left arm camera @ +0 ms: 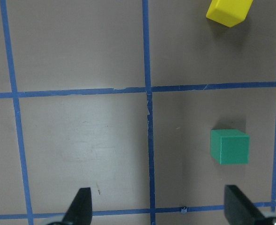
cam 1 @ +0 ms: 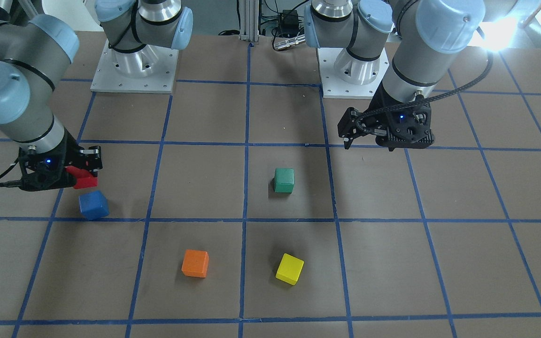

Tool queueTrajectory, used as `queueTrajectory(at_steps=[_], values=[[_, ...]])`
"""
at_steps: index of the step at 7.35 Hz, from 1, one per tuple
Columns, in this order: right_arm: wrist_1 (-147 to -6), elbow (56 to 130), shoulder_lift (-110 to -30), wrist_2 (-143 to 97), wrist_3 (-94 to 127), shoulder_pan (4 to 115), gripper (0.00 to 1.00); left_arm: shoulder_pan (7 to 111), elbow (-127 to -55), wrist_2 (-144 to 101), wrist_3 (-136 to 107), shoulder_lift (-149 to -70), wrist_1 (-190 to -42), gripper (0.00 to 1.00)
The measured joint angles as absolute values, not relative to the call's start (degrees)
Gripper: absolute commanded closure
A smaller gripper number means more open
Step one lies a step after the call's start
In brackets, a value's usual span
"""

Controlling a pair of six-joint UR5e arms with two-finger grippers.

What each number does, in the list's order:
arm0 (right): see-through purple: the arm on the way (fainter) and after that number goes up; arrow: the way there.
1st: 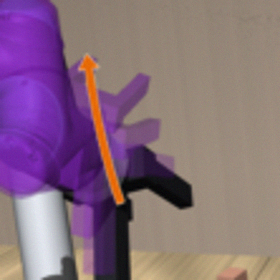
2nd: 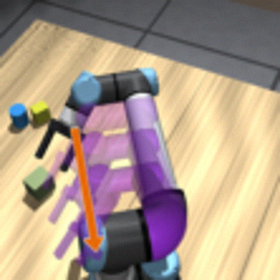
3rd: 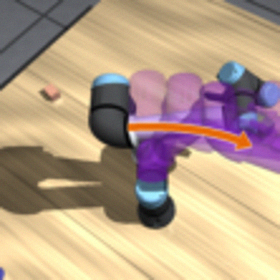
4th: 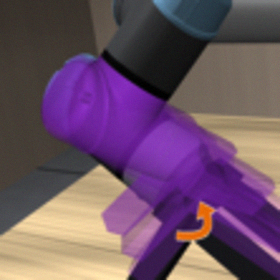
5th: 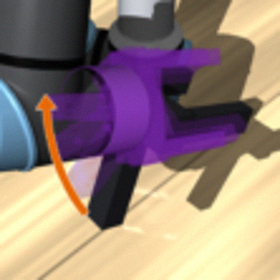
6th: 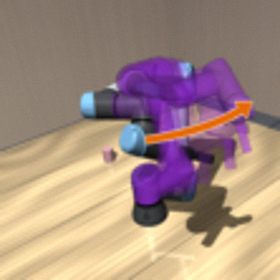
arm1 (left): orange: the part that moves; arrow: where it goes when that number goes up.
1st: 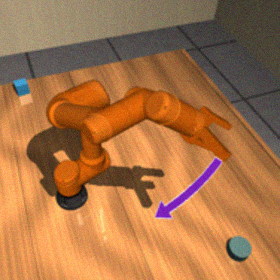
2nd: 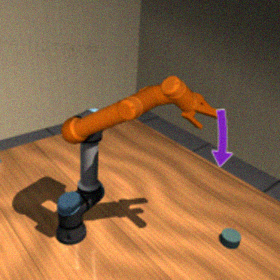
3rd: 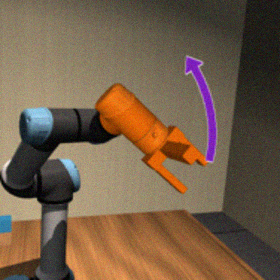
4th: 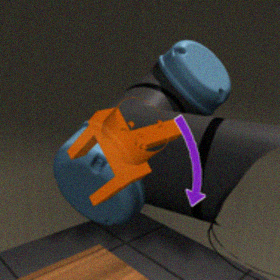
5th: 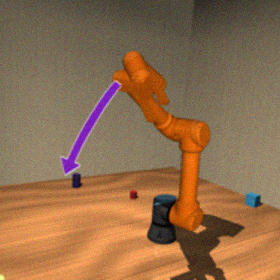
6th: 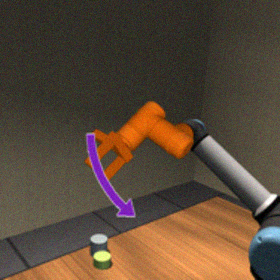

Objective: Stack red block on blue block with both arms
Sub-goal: 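Carry the red cube with the right gripper onto the blue cube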

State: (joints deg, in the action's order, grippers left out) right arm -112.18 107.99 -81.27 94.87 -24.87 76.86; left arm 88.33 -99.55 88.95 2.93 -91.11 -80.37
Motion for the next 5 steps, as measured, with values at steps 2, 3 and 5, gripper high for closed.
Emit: queueTrajectory(at_steps=[2,3,5], values=[[-116.8,108.0,-77.8,94.7,-27.9,75.5,1.00,88.3,-99.6,88.9,2.9,-91.4,-80.3,0.00],[-118.1,108.0,-76.7,94.5,-28.5,75.5,1.00,88.3,-99.5,88.9,2.8,-91.6,-80.3,0.00],[-119.0,108.0,-76.3,93.8,-31.1,75.8,1.00,88.4,-99.5,88.9,2.7,-91.7,-80.3,0.00]])
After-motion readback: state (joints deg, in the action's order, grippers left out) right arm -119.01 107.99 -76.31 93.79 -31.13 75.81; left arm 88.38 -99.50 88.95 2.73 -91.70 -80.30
